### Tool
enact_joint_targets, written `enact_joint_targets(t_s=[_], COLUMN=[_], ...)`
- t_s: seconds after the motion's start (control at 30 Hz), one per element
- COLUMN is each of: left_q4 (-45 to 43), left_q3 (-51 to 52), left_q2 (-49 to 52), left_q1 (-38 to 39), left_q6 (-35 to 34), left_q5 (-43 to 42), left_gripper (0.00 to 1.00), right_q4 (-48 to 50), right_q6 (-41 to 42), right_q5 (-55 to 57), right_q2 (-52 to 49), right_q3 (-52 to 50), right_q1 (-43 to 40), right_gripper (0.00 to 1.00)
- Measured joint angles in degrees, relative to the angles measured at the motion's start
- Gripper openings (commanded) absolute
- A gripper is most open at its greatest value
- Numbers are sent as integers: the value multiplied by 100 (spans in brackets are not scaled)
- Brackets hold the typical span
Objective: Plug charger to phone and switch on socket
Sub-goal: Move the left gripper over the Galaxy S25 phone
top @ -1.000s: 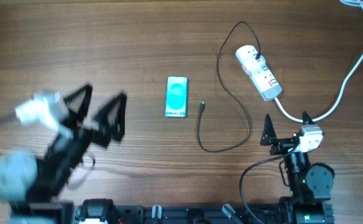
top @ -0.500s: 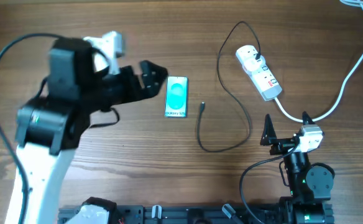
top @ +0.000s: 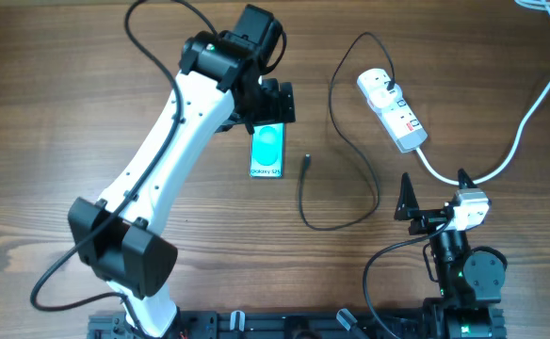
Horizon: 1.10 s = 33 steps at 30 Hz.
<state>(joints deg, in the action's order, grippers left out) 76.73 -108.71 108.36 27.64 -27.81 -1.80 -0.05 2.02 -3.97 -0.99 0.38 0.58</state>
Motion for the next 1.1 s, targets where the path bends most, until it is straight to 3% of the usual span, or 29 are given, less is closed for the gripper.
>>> enact_joint_targets(t_s=[1.1], left_q4=[-1126], left_q3=[715], left_q2=[1274], left_q1=[114], left_q6=[118], left_q5=[310], left_gripper=[100], right_q4=[0], right_q6=[0], right_q5=[0], right_q2=[0], right_q3=[0], right_q1=[0], right_gripper=[100])
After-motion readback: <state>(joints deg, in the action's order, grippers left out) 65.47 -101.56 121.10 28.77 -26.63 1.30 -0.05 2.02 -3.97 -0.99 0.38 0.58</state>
